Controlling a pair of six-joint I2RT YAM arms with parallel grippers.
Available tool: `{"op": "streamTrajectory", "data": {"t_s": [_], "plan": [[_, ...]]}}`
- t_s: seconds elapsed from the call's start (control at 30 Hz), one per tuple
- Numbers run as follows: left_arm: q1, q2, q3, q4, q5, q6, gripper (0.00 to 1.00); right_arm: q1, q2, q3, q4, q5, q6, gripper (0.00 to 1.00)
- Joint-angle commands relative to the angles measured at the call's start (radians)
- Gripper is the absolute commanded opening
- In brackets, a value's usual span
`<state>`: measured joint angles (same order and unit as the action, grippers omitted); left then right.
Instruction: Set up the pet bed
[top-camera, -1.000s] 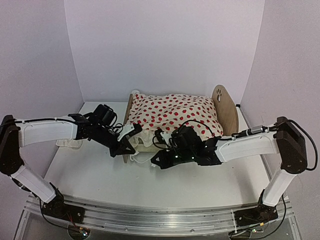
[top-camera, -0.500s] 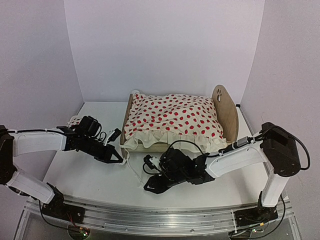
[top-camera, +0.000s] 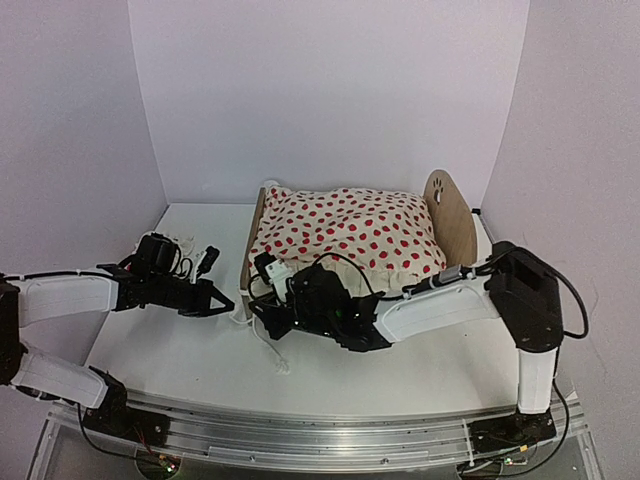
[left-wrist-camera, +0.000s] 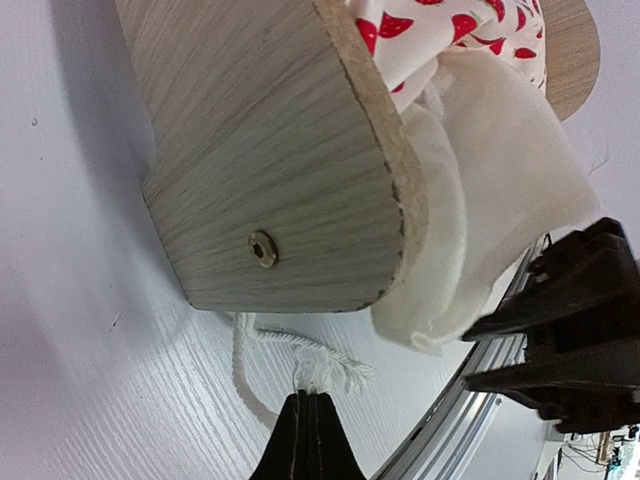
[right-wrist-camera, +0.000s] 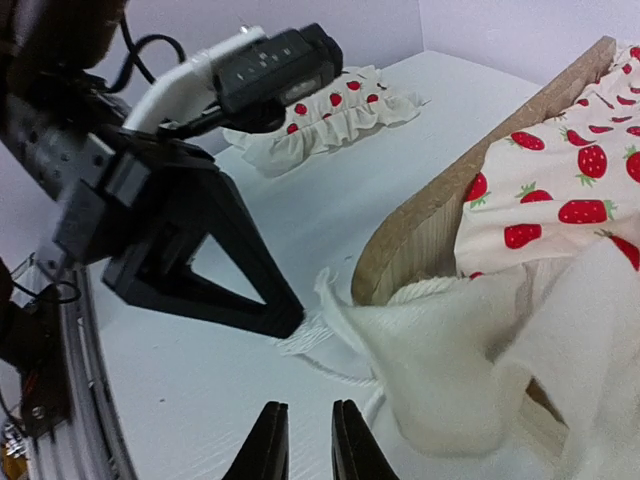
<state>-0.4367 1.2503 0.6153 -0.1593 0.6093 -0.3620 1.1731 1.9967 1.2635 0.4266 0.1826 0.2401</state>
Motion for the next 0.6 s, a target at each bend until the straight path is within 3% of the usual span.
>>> {"op": "streamTrajectory", "data": {"t_s": [0.0, 0.57], "plan": [[0.004, -0.062, -0.048, 0.101, 0.027, -0.003, 0.00, 0.000, 0.112, 0.057, 0.160, 0.107, -0.089, 0.14], [0.004, -0.081, -0.089, 0.155, 0.026, -0.002, 0.00, 0.012, 0.281, 0.189, 0.248, 0.292, -0.366, 0.09]]}}
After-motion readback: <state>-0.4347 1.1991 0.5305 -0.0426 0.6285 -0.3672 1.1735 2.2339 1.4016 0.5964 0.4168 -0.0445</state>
